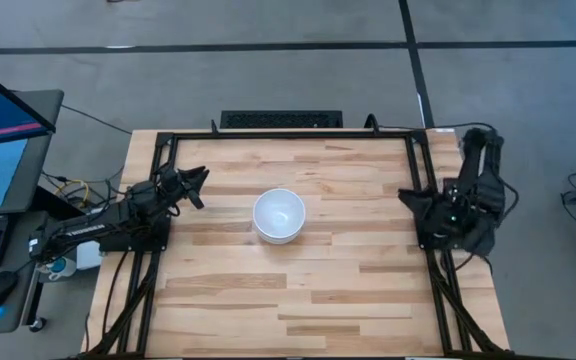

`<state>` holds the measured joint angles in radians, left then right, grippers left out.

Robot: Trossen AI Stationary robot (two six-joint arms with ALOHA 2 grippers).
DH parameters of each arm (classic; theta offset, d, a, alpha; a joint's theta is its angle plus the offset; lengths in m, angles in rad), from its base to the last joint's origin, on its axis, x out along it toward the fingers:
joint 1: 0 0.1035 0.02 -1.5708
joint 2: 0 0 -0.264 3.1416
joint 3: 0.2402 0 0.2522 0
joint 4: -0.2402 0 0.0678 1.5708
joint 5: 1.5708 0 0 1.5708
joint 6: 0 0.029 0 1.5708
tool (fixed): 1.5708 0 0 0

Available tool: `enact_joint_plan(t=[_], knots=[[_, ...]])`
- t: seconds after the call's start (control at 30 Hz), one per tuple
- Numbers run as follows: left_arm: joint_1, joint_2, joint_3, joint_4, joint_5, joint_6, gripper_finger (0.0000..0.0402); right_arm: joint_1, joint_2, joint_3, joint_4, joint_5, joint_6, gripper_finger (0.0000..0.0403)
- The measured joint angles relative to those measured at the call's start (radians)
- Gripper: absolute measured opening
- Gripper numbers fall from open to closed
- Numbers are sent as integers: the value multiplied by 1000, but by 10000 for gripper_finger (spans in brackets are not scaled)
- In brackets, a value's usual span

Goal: Nest bowls inside each other
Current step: Return to Home Position

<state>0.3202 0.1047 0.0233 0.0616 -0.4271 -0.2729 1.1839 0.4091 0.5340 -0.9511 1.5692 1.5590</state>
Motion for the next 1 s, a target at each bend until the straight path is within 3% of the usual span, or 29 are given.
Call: enact_joint_plan(t=[0.23, 0.33, 0.43, 0.57, 0.8, 1.0], knots=[[0, 0, 0, 0, 0, -35, 89, -284, 33, 134, 331, -33, -798, 214], [0, 0, 0, 0, 0, -43, 89, -346, 34, 190, 454, -185, -1062, 214], [0, 0, 0, 0, 0, -42, 89, -401, 35, 231, 537, -405, -1242, 214], [0, 0, 0, 0, 0, -25, 89, -476, 35, 267, 525, -644, -1227, 214], [0, 0, 0, 0, 0, -24, 89, -615, 134, 268, 192, -994, -781, 214], [0, 0, 0, 0, 0, -24, 89, -757, 295, 267, 202, -1343, -648, 214]])
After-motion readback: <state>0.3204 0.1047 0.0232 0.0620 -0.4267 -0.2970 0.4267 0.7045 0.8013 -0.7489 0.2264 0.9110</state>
